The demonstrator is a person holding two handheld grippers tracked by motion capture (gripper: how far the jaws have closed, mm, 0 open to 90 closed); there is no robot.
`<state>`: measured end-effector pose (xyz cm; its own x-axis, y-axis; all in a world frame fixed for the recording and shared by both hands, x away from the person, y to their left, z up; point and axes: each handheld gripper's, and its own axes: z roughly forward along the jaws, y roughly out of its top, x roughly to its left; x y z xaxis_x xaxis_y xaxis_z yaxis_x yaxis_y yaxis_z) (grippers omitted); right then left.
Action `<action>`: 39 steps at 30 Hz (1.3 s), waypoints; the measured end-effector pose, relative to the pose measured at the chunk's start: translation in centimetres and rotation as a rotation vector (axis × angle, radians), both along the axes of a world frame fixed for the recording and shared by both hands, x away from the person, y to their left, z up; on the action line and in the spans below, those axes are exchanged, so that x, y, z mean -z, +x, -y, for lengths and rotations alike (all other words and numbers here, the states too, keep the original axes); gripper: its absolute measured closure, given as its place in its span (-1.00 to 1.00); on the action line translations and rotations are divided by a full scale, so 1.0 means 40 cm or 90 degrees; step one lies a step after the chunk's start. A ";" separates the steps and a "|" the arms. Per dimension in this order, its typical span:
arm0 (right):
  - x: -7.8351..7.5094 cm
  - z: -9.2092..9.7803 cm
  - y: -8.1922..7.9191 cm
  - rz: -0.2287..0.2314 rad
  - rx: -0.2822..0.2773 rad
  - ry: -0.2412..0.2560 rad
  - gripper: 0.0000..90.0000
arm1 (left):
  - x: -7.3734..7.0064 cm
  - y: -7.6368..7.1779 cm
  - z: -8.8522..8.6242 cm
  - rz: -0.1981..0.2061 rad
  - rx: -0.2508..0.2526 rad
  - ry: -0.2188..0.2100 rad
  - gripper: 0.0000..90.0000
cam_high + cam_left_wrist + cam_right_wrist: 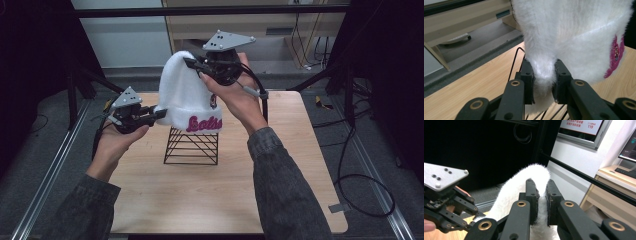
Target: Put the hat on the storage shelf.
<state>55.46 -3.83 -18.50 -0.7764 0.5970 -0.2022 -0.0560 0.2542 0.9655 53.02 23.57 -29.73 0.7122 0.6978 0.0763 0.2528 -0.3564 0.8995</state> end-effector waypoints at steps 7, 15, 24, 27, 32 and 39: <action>0.022 -0.006 0.017 -0.014 0.003 -0.005 0.86 | 0.018 0.011 0.000 -0.004 -0.015 0.006 0.64; 0.057 -0.007 0.043 -0.028 0.007 -0.019 0.86 | 0.054 0.028 -0.001 -0.013 -0.033 0.017 0.65; 0.084 0.004 0.071 -0.034 0.009 -0.027 0.86 | 0.079 0.042 0.016 -0.011 -0.044 0.027 0.65; 0.091 0.004 0.069 -0.034 0.005 -0.027 0.86 | 0.089 0.046 0.015 -0.014 -0.048 0.022 0.65; 0.101 0.002 0.065 -0.038 0.001 -0.029 0.85 | 0.102 0.045 0.014 -0.015 -0.049 0.020 0.65; 0.109 -0.005 0.062 -0.041 -0.005 -0.038 0.85 | 0.118 0.046 0.004 -0.022 -0.056 0.016 0.65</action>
<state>57.94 -3.64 -22.86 -0.7934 0.5797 -0.1858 0.0044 0.3106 0.9505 54.87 23.40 -34.46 0.6510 0.7558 0.0705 0.3149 -0.3534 0.8809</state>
